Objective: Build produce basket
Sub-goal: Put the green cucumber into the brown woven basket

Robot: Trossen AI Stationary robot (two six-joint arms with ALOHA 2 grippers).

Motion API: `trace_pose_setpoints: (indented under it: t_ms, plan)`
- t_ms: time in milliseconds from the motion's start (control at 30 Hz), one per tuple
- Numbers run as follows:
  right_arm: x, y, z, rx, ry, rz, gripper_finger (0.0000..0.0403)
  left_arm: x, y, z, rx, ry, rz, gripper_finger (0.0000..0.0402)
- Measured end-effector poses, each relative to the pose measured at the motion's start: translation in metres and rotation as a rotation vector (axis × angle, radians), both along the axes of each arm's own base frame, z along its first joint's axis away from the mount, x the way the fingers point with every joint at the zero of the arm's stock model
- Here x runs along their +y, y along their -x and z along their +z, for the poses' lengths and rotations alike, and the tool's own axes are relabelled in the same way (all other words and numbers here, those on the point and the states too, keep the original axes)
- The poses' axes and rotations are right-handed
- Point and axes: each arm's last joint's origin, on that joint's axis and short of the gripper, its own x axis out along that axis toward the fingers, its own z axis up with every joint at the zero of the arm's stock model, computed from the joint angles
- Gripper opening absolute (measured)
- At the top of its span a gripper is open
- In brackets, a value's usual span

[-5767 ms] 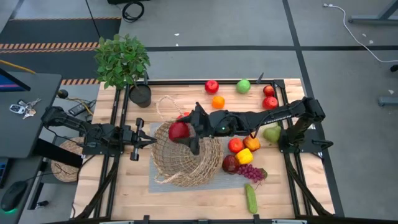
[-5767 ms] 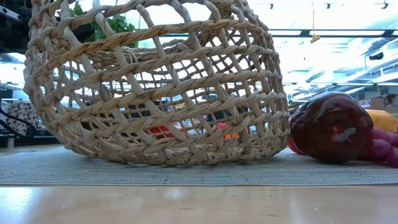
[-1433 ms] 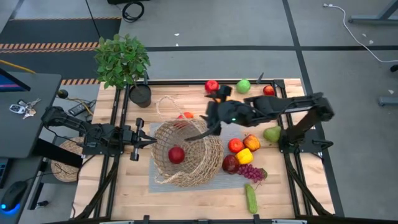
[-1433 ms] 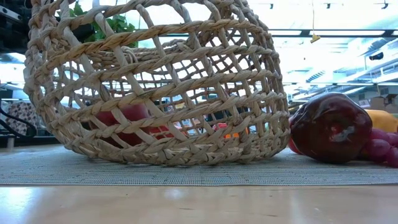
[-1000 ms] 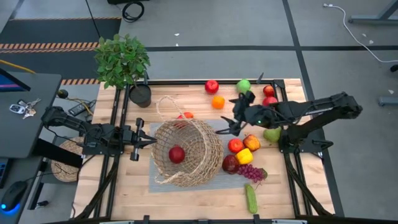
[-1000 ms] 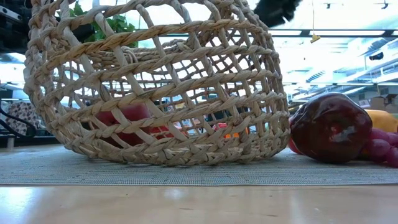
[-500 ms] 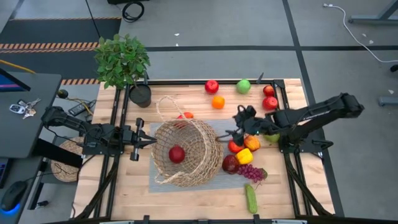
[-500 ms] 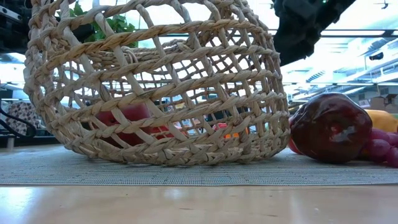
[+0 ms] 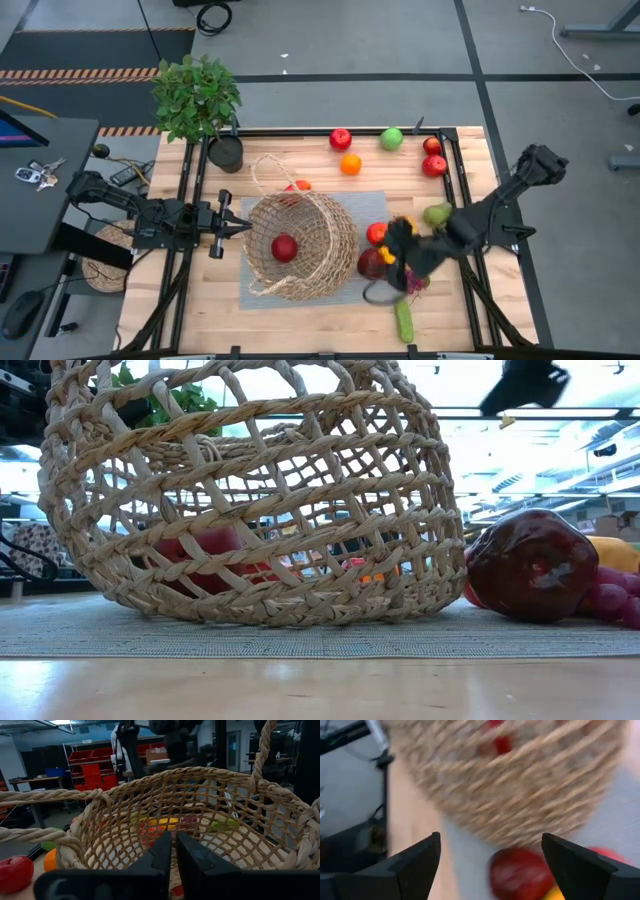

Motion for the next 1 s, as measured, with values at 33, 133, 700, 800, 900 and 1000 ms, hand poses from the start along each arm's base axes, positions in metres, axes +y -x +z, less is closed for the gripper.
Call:
trace_pose_setpoints:
  t_ms: [33, 133, 700, 800, 900, 1000]
  plan:
    - [0.008, 0.000, -0.003, 0.012, -0.007, 0.016, 0.0348, 0.000, 0.000, 0.000, 0.000, 0.000, 0.000, 0.0035]
    - [0.033, -0.004, -0.013, 0.074, -0.047, 0.054, 0.0348, 0.000, 0.000, 0.000, 0.000, 0.000, 0.000, 0.0031]
    - [0.110, -0.032, -0.035, 0.734, -0.364, -0.324, 0.0347, 0.000, 0.000, 0.000, 0.000, 0.000, 0.000, 0.0030]
    - [0.113, -0.031, -0.045, 0.843, -0.443, -0.445, 0.0347, 0.000, 0.000, 0.000, 0.000, 0.000, 0.000, 0.0028]
    - [0.115, -0.028, -0.052, 0.874, -0.520, -0.546, 0.0347, 0.000, 0.000, 0.000, 0.000, 0.000, 0.000, 0.0030]
    - [0.115, -0.025, -0.058, 0.887, -0.535, -0.630, 0.0347, 0.000, 0.000, 0.000, 0.000, 0.000, 0.000, 0.0034]
